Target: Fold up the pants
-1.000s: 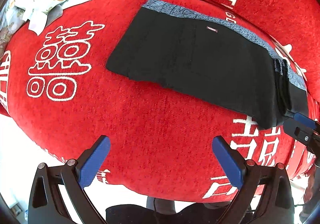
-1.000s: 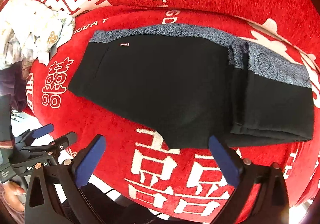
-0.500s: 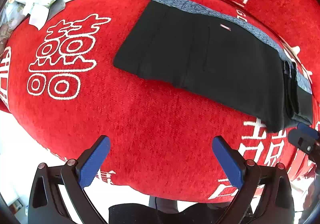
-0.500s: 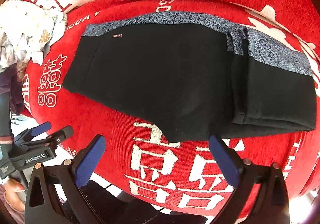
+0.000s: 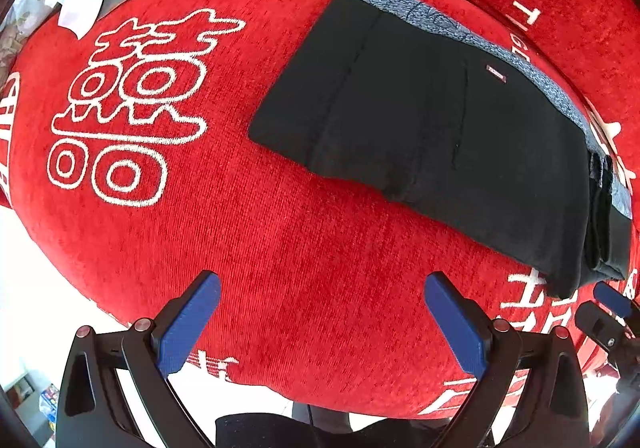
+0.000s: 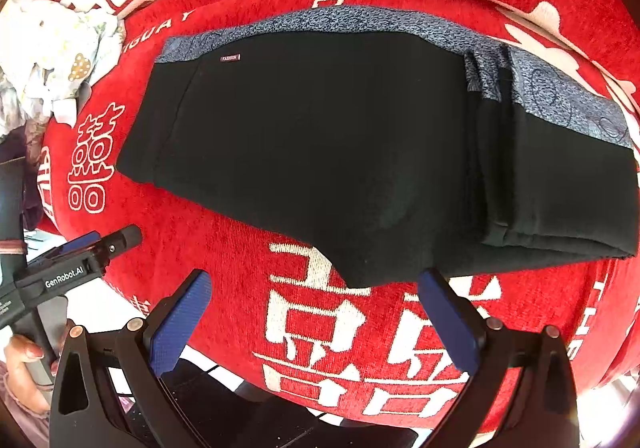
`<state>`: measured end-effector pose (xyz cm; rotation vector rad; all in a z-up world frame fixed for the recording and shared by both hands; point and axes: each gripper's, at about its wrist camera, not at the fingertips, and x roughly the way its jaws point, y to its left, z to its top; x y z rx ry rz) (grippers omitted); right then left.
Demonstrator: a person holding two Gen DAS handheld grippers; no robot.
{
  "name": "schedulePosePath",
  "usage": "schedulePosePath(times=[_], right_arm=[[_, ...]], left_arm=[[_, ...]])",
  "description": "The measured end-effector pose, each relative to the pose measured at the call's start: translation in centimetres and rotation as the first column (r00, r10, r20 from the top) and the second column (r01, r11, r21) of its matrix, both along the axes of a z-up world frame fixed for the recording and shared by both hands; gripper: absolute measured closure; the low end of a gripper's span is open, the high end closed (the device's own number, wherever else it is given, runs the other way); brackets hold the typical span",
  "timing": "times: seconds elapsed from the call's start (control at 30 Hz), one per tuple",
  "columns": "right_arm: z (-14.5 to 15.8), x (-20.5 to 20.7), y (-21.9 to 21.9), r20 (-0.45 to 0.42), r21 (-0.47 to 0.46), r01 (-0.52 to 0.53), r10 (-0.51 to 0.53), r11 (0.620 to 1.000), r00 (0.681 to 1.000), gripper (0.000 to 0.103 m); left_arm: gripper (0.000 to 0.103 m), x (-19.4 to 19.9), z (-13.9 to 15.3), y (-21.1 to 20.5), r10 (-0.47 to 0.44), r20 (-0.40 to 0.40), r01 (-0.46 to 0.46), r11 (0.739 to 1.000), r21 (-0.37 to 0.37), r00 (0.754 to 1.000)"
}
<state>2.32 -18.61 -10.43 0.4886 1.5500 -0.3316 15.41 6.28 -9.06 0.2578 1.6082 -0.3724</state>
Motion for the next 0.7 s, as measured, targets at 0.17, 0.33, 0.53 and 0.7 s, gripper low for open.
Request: schedulePosePath(times=[0.17,0.33,0.53,0.7], right_arm=[[-0.1,0.7,0.1,0.000,-0.003,-0.008,0.008,1.000,1.000,0.000],[-0.3,1.1,0.0,-0.001,-0.006,-0.011,0.011,1.000,1.000,0.000],[-0.8,1.4,0.0,-0.011,-0.005,-0.007,0.006,1.000,1.000,0.000],[-1.1,1.6,0.1,-0.019,-0.003,-0.006,0.006,1.000,1.000,0.000]], left_arm=[[0.001,0.8,-0.5,-0.4,0.002,-0.006,-0.002,1.000,-0.004,1.000],[0.001,1.9,-1.1,-1.1,-0.002,-0.013,0.002,1.000,-0.011,1.000],[0.001,2.3,-1.8,-2.3,-0.008,-0.019,0.007,1.000,-0.021,1.000],[0.001,2.9,-2.4,-2.9,0.004,-0.032,-0.005,0.999,-0.039,0.999]])
